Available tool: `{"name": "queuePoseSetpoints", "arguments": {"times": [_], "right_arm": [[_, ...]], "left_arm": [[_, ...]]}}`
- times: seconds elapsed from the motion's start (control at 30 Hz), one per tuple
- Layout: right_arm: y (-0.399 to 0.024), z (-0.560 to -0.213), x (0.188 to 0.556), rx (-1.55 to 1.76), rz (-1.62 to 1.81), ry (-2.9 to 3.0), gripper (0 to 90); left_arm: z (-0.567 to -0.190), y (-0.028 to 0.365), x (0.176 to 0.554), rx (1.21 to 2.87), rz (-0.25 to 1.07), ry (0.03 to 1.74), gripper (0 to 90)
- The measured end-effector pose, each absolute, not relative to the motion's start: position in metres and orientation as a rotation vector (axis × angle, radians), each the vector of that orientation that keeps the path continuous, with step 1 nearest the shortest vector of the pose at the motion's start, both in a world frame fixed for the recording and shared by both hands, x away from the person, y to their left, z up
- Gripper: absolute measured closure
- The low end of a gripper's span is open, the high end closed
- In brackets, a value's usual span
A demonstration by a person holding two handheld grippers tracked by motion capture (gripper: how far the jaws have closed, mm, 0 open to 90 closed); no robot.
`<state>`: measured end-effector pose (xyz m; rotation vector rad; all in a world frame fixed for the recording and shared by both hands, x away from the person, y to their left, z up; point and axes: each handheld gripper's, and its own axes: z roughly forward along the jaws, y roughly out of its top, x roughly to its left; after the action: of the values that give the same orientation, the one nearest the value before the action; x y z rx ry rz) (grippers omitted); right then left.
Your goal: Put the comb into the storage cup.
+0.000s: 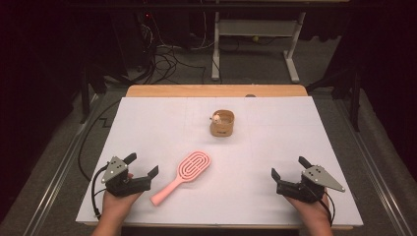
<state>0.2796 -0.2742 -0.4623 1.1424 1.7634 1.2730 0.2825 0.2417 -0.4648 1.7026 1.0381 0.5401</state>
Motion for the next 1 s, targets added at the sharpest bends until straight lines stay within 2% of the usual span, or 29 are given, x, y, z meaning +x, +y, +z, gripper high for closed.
{"name": "queuePoseSetpoints", "arguments": {"times": [0.13, 0.2, 0.9, 1.0], "right_arm": [[-0.2746, -0.4623, 0.2794, 1.147, 1.273, 1.763, 0.0], [-0.2746, -0.4616, 0.2786, 1.142, 1.275, 1.761, 0.0], [-0.275, -0.4604, 0.2772, 1.134, 1.279, 1.754, 0.0], [-0.2754, -0.46, 0.2769, 1.137, 1.28, 1.749, 0.0]], "left_arm": [[-0.4641, 0.2415, 0.281, 1.705, 0.552, 1.021, 9.8], [-0.4633, 0.2409, 0.279, 1.707, 0.572, 1.004, 15.9], [-0.4599, 0.2385, 0.277, 1.716, 0.579, 1.004, 16.3], [-0.46, 0.2389, 0.2756, 1.715, 0.559, 0.983, 30.9]]}}
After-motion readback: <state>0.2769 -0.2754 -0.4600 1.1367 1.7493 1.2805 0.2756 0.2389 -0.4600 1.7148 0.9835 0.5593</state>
